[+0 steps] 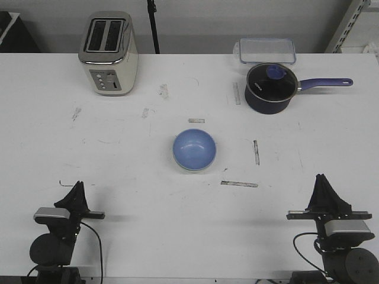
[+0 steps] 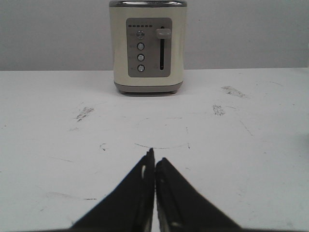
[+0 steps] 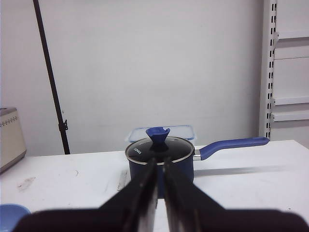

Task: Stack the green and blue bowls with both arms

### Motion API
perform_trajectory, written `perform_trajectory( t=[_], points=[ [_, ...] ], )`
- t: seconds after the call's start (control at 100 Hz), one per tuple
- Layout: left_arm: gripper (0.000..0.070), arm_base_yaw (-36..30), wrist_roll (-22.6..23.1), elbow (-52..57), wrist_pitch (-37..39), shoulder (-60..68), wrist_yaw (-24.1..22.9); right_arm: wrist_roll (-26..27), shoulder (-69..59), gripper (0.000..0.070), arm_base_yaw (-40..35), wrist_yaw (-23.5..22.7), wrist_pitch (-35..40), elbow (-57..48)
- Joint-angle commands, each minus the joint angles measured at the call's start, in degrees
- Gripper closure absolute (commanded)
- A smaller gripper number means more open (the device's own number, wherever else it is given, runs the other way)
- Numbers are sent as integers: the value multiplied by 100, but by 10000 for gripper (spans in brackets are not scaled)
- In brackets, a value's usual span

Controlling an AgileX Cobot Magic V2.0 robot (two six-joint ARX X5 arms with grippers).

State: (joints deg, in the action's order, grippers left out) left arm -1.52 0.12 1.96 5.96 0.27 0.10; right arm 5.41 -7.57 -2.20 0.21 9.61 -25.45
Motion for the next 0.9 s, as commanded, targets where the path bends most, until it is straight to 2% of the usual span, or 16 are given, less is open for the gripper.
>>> perform_trajectory(
  t=[0.0, 0.71, 0.89],
  points=[
    [697, 7, 33, -125, 76, -9, 2, 57, 9, 686, -7, 0, -59, -35],
    [697, 7, 33, -125, 76, -9, 0, 55, 9, 686, -7, 17, -57, -35],
    [697, 7, 33, -125, 76, -9, 2, -243, 273, 687, -13, 13, -66, 358]
  ],
)
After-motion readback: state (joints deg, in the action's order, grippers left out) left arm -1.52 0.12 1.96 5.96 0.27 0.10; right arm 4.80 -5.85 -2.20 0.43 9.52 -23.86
